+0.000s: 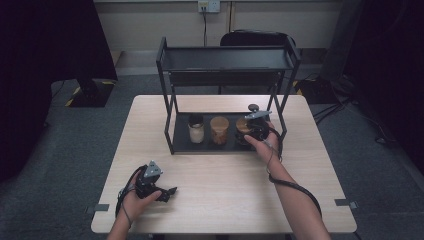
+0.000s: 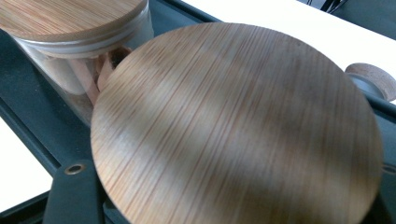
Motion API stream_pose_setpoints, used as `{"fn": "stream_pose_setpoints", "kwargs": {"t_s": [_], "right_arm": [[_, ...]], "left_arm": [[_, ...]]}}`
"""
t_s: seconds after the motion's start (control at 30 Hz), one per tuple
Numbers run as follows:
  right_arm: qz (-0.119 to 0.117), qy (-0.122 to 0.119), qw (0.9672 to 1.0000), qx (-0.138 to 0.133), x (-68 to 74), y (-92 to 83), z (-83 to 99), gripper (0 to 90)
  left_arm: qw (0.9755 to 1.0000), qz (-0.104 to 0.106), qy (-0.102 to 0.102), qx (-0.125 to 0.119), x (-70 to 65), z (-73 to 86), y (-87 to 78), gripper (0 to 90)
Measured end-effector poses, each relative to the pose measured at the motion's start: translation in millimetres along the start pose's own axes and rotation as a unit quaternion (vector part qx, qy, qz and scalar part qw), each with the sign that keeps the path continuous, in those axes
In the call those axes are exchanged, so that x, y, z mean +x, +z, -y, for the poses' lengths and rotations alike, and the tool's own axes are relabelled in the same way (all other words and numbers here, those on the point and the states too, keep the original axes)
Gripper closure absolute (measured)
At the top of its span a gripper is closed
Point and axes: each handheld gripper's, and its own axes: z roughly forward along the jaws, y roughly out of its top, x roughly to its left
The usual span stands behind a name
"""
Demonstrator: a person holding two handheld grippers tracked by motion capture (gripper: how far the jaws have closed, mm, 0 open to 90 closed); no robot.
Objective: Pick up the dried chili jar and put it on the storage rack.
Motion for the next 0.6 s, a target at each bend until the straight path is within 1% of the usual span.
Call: {"fn": "stream_pose_setpoints", "kwargs": {"t_s": [0.27, 0.43, 0.6], "right_arm": [[0.003, 0.003, 1.0000, 0.000, -2.9, 2.4, 1.6, 25.7], [0.002, 0.005, 1.0000, 0.001, -2.1, 5.3, 2.9, 25.7], [-0.001, 0.010, 0.9999, -0.004, -1.1, 8.0, 2.6, 25.7]], "left_arm": [[1.0000, 0.000, 0.000, 0.000, 0.0, 0.0, 0.0, 0.1], [1.0000, 0.000, 0.000, 0.000, 0.0, 0.0, 0.0, 0.1], [1.0000, 0.000, 0.000, 0.000, 0.0, 0.0, 0.0, 0.1]]}}
